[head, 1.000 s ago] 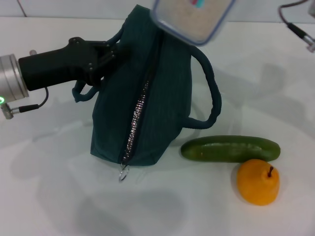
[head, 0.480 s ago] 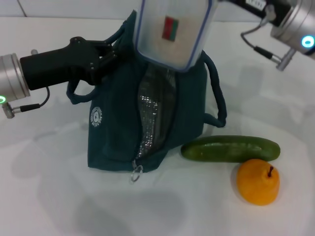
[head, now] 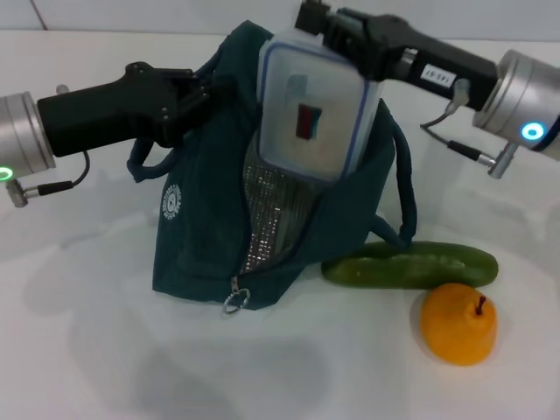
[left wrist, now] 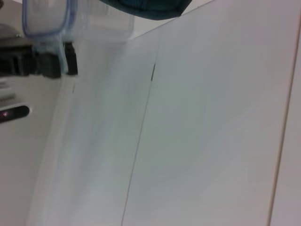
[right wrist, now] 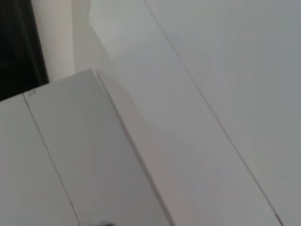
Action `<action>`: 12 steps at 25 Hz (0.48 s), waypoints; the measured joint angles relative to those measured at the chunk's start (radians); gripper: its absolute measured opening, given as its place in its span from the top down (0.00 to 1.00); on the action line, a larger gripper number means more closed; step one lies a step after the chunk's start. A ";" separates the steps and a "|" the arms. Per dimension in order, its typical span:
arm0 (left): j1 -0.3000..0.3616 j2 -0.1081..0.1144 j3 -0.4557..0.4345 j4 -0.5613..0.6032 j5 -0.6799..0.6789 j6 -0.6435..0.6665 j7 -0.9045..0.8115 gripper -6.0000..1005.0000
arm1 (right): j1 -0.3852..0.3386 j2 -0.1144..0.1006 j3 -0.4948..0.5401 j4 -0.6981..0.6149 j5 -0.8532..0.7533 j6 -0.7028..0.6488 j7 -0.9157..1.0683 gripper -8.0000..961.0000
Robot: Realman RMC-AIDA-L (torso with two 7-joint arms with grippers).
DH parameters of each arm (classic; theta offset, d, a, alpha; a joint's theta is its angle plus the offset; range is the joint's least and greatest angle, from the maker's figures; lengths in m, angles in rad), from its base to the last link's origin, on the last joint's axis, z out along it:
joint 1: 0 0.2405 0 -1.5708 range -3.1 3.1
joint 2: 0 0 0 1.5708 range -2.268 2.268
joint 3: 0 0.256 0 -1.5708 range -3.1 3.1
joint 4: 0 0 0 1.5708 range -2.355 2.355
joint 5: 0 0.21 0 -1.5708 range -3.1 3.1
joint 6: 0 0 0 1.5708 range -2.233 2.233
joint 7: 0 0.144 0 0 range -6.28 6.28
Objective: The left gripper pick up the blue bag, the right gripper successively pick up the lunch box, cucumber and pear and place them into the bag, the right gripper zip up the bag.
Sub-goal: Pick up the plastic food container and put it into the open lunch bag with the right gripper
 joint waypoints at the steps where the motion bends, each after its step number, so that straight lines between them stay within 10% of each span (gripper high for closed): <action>1: -0.001 0.000 0.000 0.000 0.000 -0.001 0.000 0.95 | 0.000 0.002 -0.001 -0.002 -0.010 0.007 -0.001 0.81; 12: -0.021 0.000 0.001 -0.043 -0.001 -0.024 0.005 0.95 | -0.006 0.012 -0.035 -0.003 -0.035 0.070 0.009 0.76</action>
